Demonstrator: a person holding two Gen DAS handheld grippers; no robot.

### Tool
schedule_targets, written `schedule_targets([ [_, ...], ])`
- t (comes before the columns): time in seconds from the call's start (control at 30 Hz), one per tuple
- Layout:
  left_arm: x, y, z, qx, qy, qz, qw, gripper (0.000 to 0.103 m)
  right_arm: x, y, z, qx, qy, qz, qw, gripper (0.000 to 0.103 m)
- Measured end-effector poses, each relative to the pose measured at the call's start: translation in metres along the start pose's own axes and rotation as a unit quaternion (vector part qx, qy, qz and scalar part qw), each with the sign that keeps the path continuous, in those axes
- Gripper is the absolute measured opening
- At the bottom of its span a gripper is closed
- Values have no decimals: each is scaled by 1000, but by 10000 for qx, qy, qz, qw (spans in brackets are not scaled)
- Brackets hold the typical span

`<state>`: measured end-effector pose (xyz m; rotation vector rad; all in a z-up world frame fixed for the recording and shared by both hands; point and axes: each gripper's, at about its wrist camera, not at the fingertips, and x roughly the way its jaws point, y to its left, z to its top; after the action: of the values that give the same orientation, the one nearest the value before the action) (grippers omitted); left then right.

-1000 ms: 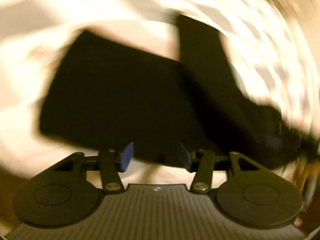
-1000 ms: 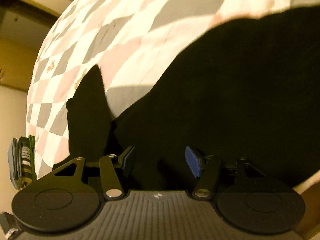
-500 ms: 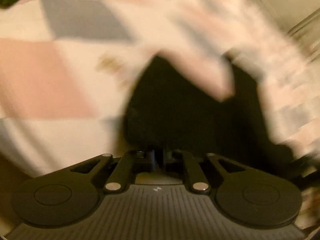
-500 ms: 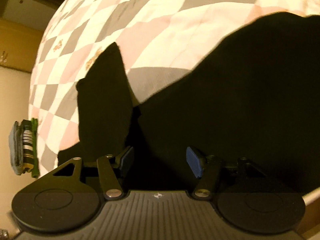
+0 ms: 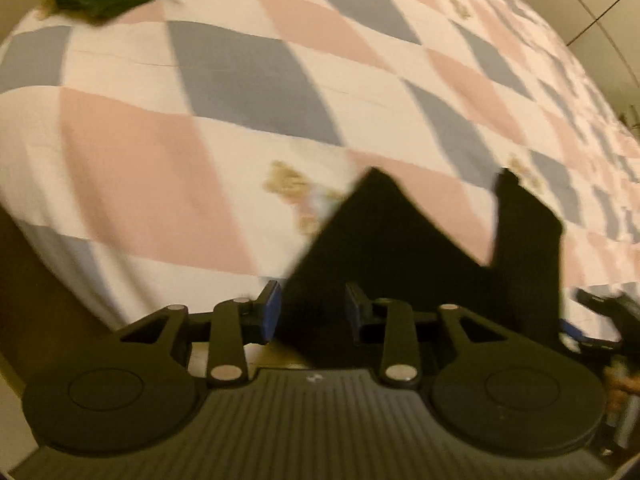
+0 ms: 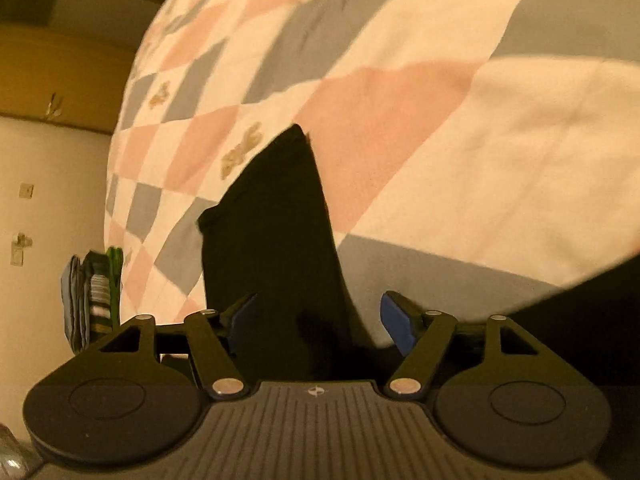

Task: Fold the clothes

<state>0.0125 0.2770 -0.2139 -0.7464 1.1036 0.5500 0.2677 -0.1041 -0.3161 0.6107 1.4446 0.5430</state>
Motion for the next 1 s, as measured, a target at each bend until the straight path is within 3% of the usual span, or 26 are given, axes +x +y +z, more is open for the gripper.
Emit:
schedule_targets([
  [0.07,8,-9,1,40,85,-81,9999,32,16,0,4,124,43,67,9999,72],
  [0.13,16,-17,3,60,185,-150,9997,32,23,9,5,1,5,202,9998,17],
  [0.17,18,-17,4,61,227,-184,9996,32,21,20,3,-223,-60,168,9996,12],
  [0.3,24,-13,13,67,369,-335,9987,31,-2,79,-19,-1548,-504,186,9865,12],
  [0.43,28,-2,38,176,494,-509,9973,31,-13,141,-67,-2721,-636,372,9595,12],
  [0.53,27,5,58,469,580,-684,9949,31,0,173,-115,-3241,-483,368,9441,12],
  [0.57,28,7,65,583,607,-768,9935,31,9,179,-131,-3255,-356,302,9444,12],
  [0.67,29,17,86,951,747,-939,9882,32,38,196,-180,-3284,23,77,9445,31],
  [0.73,28,28,98,1198,868,-990,9840,35,58,202,-213,-3207,237,-267,9465,57],
  [0.83,32,43,112,1609,1117,-961,9759,35,76,210,-252,-3054,371,-701,9489,62],
  [1.0,35,43,114,2133,1374,-1164,9603,35,63,207,-275,-2402,-44,-840,9671,66],
])
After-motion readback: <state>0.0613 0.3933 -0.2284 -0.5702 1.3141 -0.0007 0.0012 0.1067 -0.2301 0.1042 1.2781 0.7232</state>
